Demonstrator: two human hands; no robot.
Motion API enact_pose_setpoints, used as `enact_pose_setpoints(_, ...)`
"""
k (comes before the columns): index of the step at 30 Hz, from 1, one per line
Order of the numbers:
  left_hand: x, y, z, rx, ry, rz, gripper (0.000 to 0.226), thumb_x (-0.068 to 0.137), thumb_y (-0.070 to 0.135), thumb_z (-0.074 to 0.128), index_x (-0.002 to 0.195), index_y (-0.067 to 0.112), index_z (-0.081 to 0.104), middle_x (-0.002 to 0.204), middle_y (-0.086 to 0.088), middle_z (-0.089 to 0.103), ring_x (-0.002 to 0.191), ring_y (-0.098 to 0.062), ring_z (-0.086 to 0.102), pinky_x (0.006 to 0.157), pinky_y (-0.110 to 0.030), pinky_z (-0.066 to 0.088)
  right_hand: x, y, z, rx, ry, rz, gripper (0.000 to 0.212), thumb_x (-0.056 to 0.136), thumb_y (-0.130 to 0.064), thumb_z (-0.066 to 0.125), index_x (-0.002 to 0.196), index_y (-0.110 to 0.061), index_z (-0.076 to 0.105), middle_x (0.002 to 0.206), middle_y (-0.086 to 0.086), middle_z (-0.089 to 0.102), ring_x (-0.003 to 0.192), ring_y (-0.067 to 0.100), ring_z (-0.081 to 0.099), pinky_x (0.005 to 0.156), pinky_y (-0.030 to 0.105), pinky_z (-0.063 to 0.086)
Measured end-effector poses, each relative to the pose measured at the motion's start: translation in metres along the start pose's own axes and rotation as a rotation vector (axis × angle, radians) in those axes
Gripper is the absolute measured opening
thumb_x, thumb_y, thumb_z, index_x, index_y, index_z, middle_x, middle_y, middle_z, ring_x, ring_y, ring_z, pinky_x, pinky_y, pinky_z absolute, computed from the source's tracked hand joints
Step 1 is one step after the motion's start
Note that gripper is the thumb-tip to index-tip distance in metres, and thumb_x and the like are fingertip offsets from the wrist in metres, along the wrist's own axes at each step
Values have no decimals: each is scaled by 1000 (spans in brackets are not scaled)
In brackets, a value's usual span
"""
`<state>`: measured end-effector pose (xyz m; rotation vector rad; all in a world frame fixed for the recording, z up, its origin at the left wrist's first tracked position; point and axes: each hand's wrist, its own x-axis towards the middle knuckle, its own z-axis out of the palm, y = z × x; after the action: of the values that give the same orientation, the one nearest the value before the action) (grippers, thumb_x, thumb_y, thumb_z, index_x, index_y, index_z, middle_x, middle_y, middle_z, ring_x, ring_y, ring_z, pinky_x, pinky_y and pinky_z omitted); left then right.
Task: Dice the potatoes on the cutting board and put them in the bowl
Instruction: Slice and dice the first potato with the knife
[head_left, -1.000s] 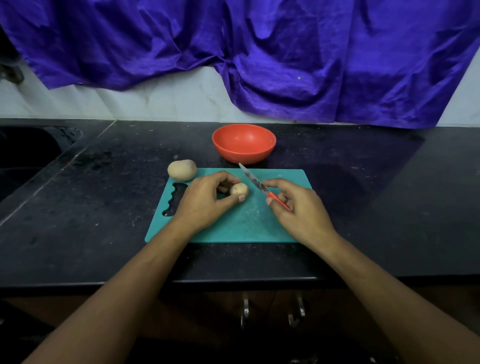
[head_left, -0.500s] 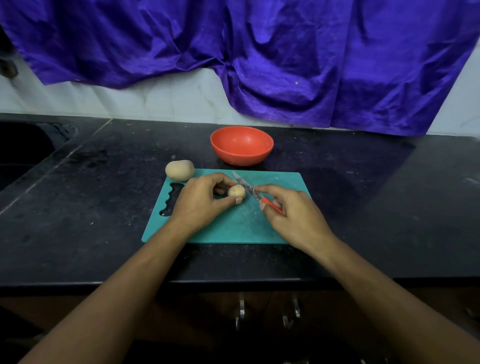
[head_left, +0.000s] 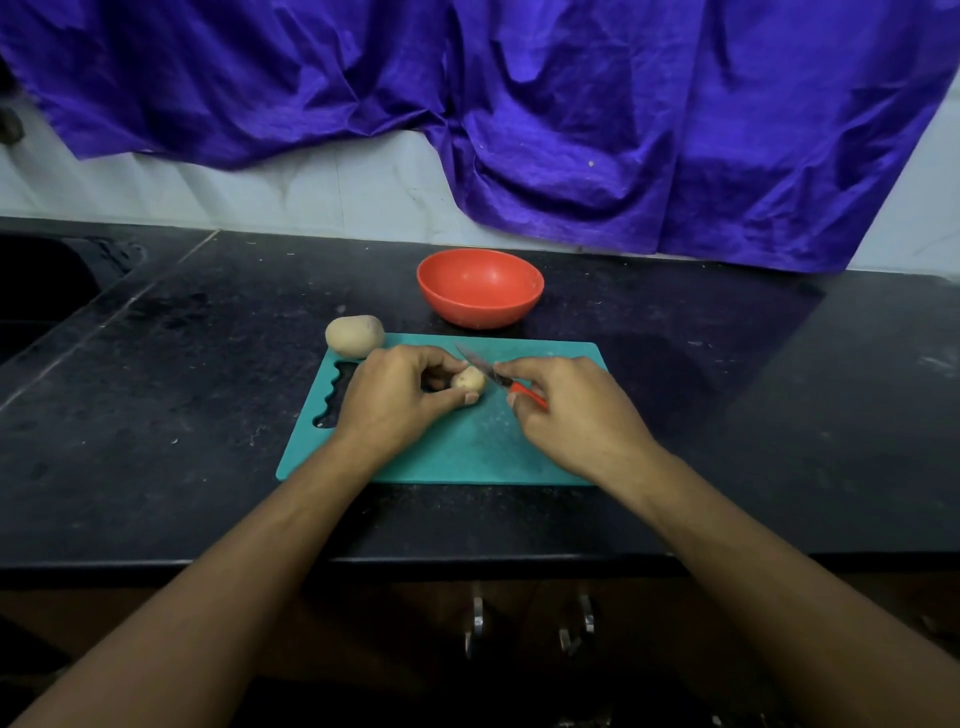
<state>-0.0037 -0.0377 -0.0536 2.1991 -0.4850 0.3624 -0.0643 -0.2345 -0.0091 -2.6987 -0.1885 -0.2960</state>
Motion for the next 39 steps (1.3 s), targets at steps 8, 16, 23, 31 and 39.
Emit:
enact_pose_setpoints(8, 1, -3, 1, 14, -7, 24, 29, 79, 47, 83, 103, 31, 80, 89, 20, 77, 82, 7, 70, 79, -35, 61, 16, -21, 0, -130, -4, -28, 41, 97, -28, 55, 133, -43, 64, 118, -1, 73, 111, 27, 65, 88, 41, 54)
enact_pose_setpoints(16, 2, -6, 4, -2, 0, 23, 32, 77, 49, 85, 105, 33, 80, 95, 22, 77, 87, 9, 70, 82, -35, 61, -11, -12, 2, -187, 6, -59, 43, 102, -31, 50, 144, -41, 55, 111, 0, 73, 100, 26, 67, 83, 42, 56)
enact_pose_setpoints(23, 1, -6, 3, -7, 1, 29, 33, 76, 45, 86, 106, 32, 80, 99, 21, 77, 89, 9, 69, 84, -35, 61, -16, -14, 0, -234, 2, -74, 45, 103, -31, 48, 147, -41, 51, 99, 0, 71, 87, 23, 66, 75, 39, 53)
enact_pose_setpoints(31, 3, -6, 3, 2, 14, 16, 30, 78, 48, 84, 103, 31, 81, 96, 21, 77, 87, 8, 69, 82, -35, 60, -6, -20, 1, -283, -22, -64, 49, 100, -25, 49, 145, -42, 53, 111, 3, 71, 103, 29, 65, 75, 38, 47)
enact_pose_setpoints(39, 1, -3, 3, 38, 21, 17, 32, 78, 51, 83, 104, 33, 81, 99, 22, 76, 88, 8, 69, 82, -36, 61, -11, -16, 5, -277, -8, -109, 47, 103, -27, 46, 148, -39, 50, 102, 2, 70, 94, 26, 65, 68, 35, 39)
